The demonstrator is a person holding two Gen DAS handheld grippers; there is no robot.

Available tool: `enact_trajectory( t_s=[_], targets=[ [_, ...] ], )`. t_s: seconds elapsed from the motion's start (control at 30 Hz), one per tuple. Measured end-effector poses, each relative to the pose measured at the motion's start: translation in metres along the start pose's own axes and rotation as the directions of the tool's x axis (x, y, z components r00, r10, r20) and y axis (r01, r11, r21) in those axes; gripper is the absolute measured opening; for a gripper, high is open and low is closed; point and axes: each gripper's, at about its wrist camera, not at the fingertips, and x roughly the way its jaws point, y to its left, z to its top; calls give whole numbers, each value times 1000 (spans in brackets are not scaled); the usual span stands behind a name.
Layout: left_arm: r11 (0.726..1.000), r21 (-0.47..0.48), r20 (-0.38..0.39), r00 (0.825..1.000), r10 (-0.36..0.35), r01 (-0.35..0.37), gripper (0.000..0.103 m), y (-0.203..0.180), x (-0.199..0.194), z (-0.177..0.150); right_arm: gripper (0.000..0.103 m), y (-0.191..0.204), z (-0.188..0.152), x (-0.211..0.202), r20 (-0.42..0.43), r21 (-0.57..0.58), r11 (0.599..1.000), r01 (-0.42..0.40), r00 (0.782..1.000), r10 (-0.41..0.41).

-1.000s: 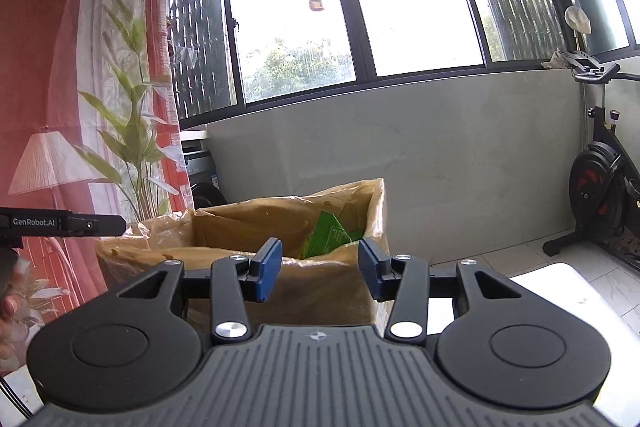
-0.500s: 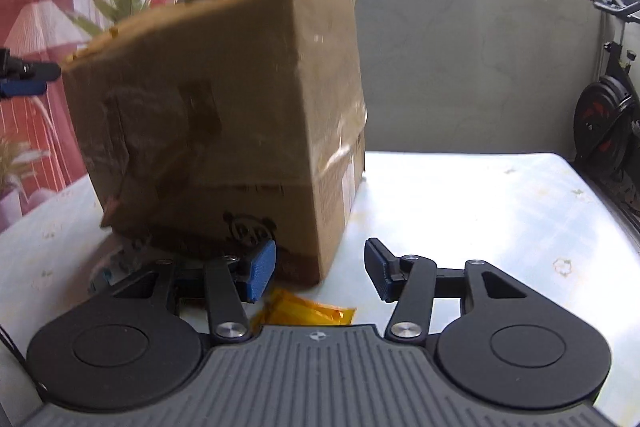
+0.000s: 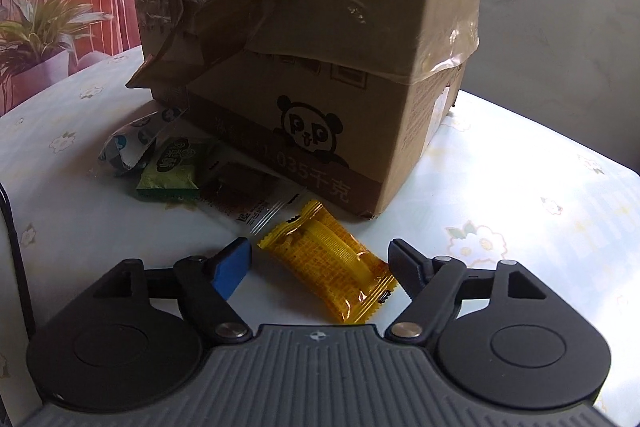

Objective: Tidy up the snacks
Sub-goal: 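Lower the right tool onto the yellow wafer packet and close on it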

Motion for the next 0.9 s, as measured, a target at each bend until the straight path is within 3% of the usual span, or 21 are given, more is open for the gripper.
enact_trajectory(
  t_s=[0.4, 0.57, 0.7, 0.8, 0.9],
  targets=[
    [1000, -19, -60, 998, -15, 13, 64, 2, 7, -16, 79, -3, 6, 1, -56, 39, 999, -2, 998, 4],
    [999, -34, -72, 997, -20, 17, 64, 6, 10, -20, 79, 6, 6, -5, -81, 26, 999, -42, 996, 44],
    [999, -32, -82, 996, -26, 23, 64, 7, 11, -23, 78, 7, 8, -3, -76, 35, 999, 1, 997, 1],
    [999, -27, -99, 994, -37, 34, 64, 4, 12, -27, 73, 7, 10, 1, -56, 75, 997, 31, 998, -27],
    [997, -25, -114, 991, -68, 66, 64, 4, 13, -32, 60, 10, 9, 3, -37, 95, 993, 74, 997, -71]
  ],
)
